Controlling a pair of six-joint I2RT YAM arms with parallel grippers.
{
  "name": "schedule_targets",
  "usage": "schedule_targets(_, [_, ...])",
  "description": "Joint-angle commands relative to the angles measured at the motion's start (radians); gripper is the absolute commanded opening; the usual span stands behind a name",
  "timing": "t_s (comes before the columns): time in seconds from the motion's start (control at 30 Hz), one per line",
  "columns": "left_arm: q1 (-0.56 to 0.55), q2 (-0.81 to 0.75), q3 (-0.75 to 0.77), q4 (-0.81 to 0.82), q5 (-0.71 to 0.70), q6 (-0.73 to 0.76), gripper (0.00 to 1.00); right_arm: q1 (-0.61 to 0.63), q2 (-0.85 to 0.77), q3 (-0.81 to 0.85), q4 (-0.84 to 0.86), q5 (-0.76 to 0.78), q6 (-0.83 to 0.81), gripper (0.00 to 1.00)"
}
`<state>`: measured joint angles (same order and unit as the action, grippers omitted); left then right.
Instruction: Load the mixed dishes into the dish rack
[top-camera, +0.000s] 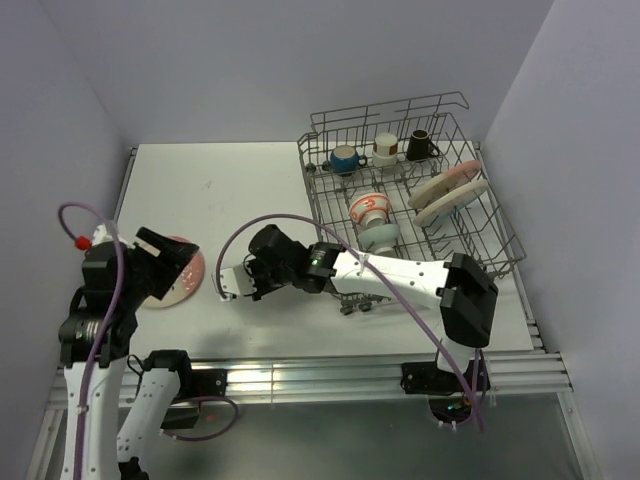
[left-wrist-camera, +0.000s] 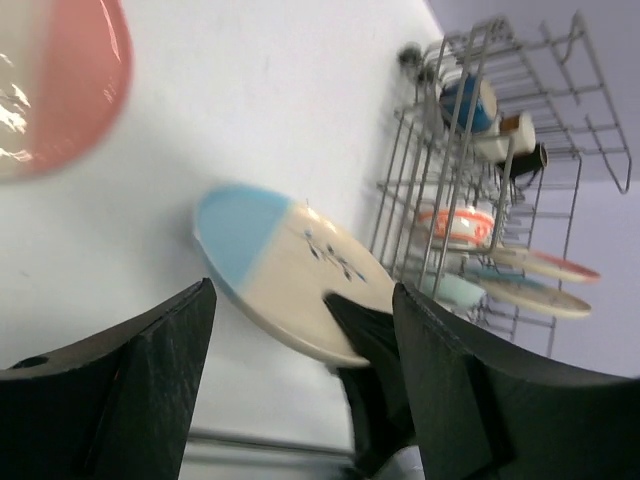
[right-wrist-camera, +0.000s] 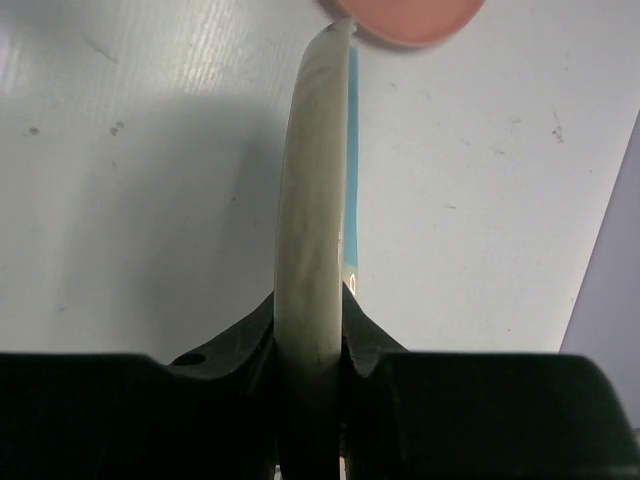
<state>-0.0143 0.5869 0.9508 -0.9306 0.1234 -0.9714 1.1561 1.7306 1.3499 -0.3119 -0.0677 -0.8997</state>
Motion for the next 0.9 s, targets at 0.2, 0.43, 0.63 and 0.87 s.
schedule_targets(0.2, [0.005,-0.13,0.034,-0.031,-0.211,0.16,0.8,-0.052,-0.146,0.276,-0.199,-0.161,-0.057,0.0])
schedule_targets(0.43, [0.005,-0.173,0.0,0.012,-0.206,0.184,0.83,-0.079,-0.187,0.359,-0.297,-0.162,-0.083,0.0])
schedule_targets(0.63, [0.005,-0.191,-0.001,0.03,-0.196,0.214,0.86,-0.131,-0.216,0.426,-0.378,-0.179,-0.082,0.0])
schedule_targets(0.87, [0.005,-0.202,-0.032,0.049,-0.166,0.221,0.86,-0.196,-0.259,0.462,-0.458,-0.176,-0.119,0.0])
